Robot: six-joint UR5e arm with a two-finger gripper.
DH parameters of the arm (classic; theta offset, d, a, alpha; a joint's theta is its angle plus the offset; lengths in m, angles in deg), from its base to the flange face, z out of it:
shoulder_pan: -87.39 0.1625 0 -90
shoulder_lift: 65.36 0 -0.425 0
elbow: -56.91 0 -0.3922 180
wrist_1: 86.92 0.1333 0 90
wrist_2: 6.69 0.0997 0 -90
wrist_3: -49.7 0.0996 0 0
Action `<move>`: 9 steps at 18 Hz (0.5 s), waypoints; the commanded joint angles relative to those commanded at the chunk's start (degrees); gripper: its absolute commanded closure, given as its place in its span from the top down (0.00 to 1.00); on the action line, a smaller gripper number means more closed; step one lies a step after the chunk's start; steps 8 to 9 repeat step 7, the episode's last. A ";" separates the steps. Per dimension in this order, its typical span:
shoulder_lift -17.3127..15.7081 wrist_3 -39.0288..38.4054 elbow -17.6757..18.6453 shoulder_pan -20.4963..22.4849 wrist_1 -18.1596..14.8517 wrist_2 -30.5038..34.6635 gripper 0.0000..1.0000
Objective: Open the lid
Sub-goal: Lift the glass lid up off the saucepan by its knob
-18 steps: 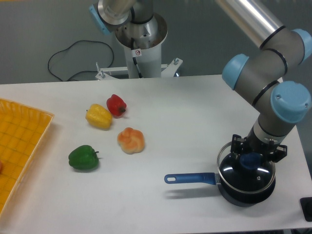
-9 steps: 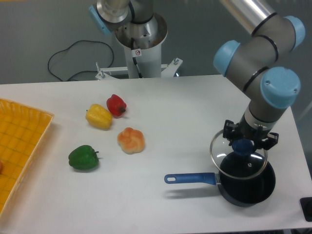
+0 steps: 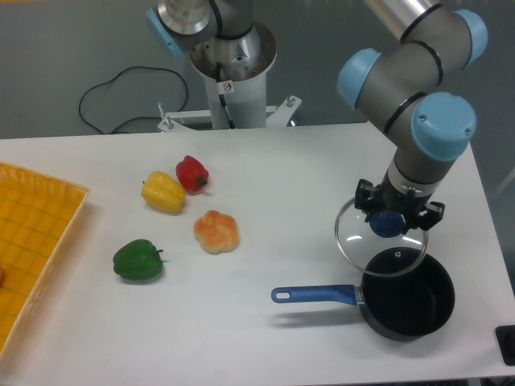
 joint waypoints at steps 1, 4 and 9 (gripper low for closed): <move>-0.53 1.14 0.79 0.09 0.09 0.00 0.59; -0.89 1.77 1.50 0.09 0.18 0.09 0.59; -0.97 1.86 1.76 0.00 0.26 0.17 0.59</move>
